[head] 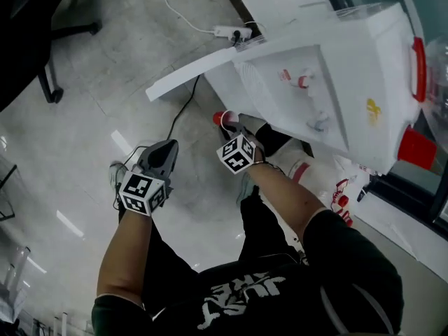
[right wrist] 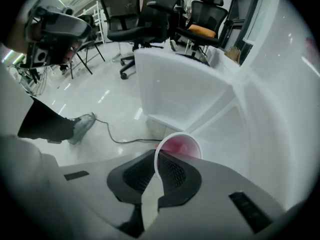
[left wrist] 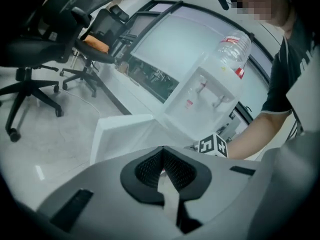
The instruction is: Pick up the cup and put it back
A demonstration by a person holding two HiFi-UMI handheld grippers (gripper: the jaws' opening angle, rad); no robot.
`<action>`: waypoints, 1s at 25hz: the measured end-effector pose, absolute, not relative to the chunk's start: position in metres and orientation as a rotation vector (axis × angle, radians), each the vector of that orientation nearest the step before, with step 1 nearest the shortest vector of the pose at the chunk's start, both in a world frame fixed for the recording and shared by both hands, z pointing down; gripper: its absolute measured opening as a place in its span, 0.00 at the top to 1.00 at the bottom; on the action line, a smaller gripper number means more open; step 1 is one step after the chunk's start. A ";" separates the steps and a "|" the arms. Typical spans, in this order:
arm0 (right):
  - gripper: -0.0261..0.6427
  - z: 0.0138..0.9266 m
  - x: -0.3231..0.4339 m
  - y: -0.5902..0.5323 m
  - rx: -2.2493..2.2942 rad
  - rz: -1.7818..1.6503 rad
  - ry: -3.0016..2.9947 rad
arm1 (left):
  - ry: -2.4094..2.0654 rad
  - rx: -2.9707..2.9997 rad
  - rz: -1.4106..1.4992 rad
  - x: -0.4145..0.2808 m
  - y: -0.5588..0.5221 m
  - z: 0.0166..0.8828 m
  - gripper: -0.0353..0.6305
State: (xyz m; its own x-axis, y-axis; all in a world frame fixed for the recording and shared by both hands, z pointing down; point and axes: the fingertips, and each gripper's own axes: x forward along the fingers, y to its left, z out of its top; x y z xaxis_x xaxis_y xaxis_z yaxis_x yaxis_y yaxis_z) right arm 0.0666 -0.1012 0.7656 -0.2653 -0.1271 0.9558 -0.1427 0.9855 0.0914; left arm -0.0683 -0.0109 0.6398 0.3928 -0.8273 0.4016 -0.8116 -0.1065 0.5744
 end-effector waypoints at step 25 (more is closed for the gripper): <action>0.89 0.078 0.096 -0.040 -0.020 -0.170 -2.474 | -1.471 2.443 -0.074 0.010 -0.033 0.079 0.94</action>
